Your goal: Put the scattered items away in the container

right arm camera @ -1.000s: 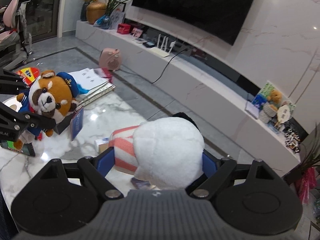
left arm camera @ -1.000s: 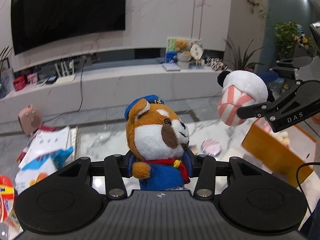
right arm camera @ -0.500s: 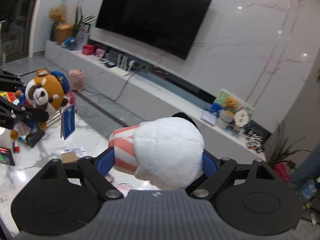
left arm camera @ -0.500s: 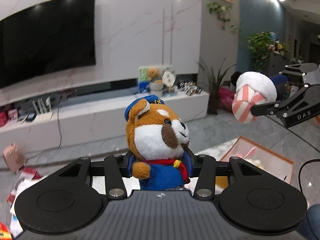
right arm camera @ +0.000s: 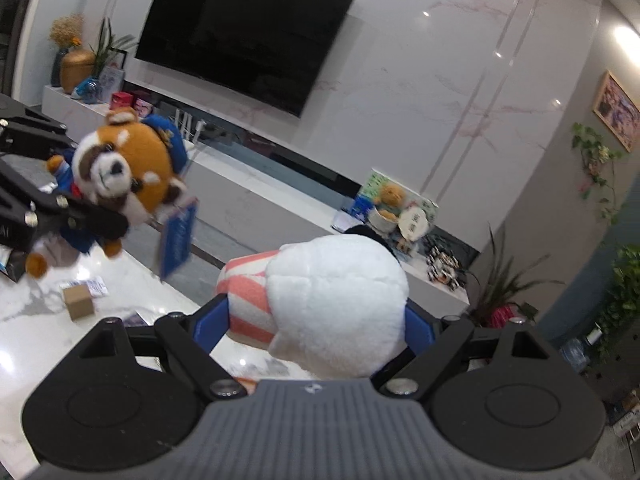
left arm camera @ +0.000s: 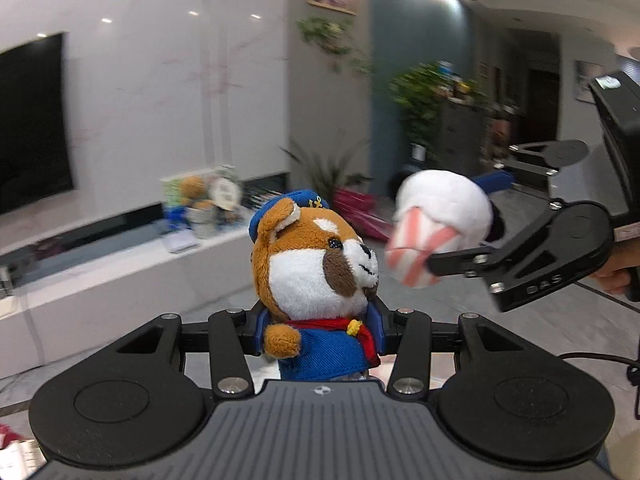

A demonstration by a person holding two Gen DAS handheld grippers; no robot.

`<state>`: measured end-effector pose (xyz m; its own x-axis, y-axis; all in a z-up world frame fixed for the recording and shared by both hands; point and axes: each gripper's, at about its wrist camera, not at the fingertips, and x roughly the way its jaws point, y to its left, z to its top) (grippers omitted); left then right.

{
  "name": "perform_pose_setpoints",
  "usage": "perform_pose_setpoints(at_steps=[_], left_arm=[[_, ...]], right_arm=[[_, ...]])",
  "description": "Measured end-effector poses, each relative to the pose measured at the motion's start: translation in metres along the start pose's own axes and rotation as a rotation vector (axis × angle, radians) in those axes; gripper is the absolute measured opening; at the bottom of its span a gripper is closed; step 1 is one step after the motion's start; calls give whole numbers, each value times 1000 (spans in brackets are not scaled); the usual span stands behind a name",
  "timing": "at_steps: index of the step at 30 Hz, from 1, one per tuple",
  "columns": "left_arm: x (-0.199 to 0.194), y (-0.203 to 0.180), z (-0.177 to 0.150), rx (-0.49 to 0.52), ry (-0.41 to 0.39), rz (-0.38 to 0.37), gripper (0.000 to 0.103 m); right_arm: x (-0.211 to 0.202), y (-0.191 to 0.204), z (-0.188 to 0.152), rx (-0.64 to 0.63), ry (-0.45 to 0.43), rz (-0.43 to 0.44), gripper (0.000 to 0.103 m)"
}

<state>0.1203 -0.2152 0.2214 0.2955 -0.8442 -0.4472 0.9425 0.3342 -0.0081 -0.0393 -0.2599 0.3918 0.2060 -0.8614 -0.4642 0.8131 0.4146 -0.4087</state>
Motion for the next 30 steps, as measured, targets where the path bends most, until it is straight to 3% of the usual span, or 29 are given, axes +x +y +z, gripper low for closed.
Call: perform_pose_setpoints(at_steps=[5,13,20,30], left_arm=[[70,-34,-14,-31,75,-93,53],[171,-62,-78,-102,235,-190,53],[215,-68,-123,-171,325,-195,53],[241,-94,-146,-140,416,-180,53]], right_arm=[[19,-24,-51,17,88,-6,89],[69,-44,-148,55,267,17,89],[104,-35,-212,66,371,75,89],[139,-15,-265,60,470,134,89]])
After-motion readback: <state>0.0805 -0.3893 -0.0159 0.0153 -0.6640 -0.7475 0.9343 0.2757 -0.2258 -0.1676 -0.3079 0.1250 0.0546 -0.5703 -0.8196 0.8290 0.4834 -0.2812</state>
